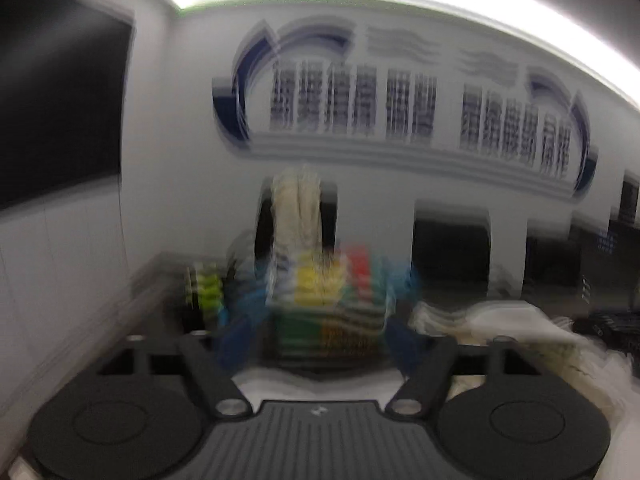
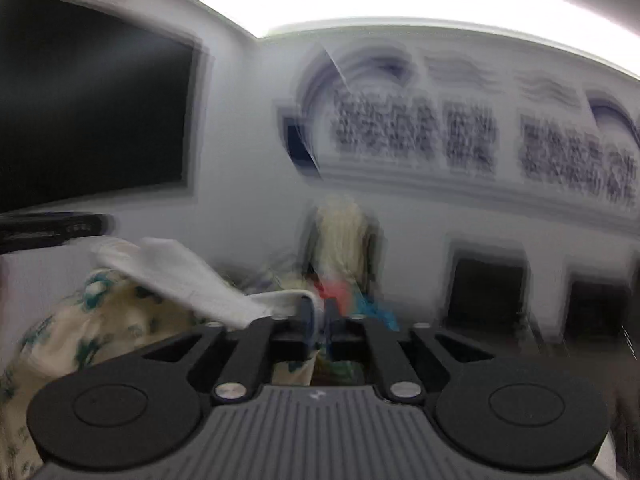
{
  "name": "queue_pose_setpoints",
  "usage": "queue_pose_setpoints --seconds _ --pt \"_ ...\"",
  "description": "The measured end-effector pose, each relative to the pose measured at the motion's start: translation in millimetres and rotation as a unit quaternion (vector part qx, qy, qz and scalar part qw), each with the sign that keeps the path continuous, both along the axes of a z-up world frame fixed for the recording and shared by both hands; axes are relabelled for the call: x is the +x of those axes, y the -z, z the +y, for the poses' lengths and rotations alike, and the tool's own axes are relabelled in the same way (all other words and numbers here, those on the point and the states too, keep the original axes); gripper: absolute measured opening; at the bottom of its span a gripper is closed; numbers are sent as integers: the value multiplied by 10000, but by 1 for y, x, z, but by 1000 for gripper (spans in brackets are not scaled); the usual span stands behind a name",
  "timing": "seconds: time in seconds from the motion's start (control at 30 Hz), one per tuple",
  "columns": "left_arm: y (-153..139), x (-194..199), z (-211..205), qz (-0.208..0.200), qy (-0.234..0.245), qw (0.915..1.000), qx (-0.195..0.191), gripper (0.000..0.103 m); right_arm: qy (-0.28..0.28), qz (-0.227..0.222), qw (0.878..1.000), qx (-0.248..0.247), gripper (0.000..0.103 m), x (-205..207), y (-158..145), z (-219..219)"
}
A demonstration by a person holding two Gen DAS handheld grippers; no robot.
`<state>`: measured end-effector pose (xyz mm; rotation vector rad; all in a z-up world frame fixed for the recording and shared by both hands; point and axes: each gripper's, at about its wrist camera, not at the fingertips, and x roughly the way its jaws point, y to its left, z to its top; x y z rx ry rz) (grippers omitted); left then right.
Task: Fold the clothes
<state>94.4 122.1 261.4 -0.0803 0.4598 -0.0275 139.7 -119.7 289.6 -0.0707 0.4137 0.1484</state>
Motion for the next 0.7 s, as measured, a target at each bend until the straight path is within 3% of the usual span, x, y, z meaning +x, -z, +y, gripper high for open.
queue_pose_setpoints --seconds 0.07,0.17,0.27,0.33,0.43,0.5,0.6,0.7 --pt "68 -17 3 665 598 9955 -319 55 249 784 9962 -276 42 36 67 -4" --pt "146 -79 10 876 981 9893 -639 57 -123 1150 9920 -512 45 18 149 -18" --pt "198 -134 16 834 950 9918 -186 65 -749 1494 9857 -212 53 -43 212 -30" --pt "211 -150 23 797 730 9941 108 66 -1282 1774 9758 22 56 -83 241 -30" --pt "222 -176 37 758 300 9962 308 72 -1605 1934 9675 275 62 -127 259 -18" --pt "214 -190 41 767 237 9966 180 74 -1578 1864 9682 546 70 -146 264 -16" --pt "217 -201 42 754 351 9965 9 74 -1292 1886 9668 1143 72 -163 271 -29" --pt "223 -208 39 606 381 9971 252 79 -1018 1784 9672 1493 73 -172 270 -45"
